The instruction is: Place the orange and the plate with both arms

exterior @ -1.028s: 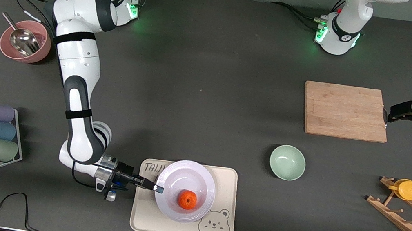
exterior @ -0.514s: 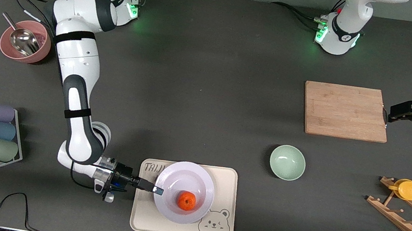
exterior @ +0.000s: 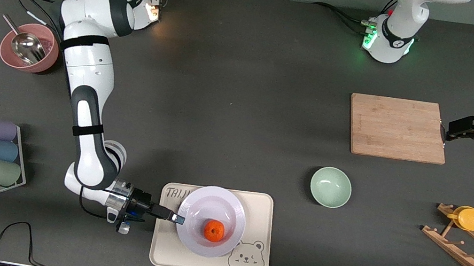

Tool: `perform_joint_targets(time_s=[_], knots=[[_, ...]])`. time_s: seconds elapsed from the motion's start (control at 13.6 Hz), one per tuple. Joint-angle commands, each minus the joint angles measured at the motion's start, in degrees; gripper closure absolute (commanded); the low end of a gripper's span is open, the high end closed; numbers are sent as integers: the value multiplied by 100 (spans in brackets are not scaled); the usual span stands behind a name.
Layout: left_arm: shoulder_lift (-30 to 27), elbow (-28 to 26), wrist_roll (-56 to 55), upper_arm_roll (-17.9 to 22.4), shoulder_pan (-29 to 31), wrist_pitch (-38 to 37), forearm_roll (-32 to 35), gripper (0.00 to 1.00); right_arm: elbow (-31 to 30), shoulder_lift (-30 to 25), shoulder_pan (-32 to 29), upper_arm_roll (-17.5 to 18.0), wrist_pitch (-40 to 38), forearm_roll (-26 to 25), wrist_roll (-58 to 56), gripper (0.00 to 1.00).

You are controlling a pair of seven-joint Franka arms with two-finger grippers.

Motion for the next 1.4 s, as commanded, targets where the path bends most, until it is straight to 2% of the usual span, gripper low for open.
perform_joint_targets(time_s=[0.0,0.07,0.29,0.51,0.66,0.88,1.03,1.17,1.32], knots=[[-95,-65,41,84,-104,-45,50,0,112,-65,-27,-53,-2,-138,183,0],[-95,-73,41,84,-104,-45,42,0,103,-118,-19,-141,-37,-278,331,0],[-95,-65,41,75,-104,-45,50,0,68,-451,-88,-212,-204,-1121,868,0],[-95,-65,32,75,-113,-45,50,0,-63,-802,-281,-264,-625,-1368,1061,0],[-95,-65,14,75,-113,-45,50,0,-248,-1197,-326,-413,-994,-1999,1447,0],[-95,-65,32,75,-104,-36,50,0,-1028,-2101,-326,-414,-1242,-2966,1845,0],[-95,-73,32,75,-104,-36,50,0,-1958,-2848,-309,-449,-1251,-3327,1827,0],[-95,-73,14,75,-113,-36,42,0,-2488,-3446,-230,-555,-1251,-4264,1836,0],[-86,-65,14,75,-104,-36,42,0,-3102,-4026,-238,-581,-1295,-4821,1836,0]])
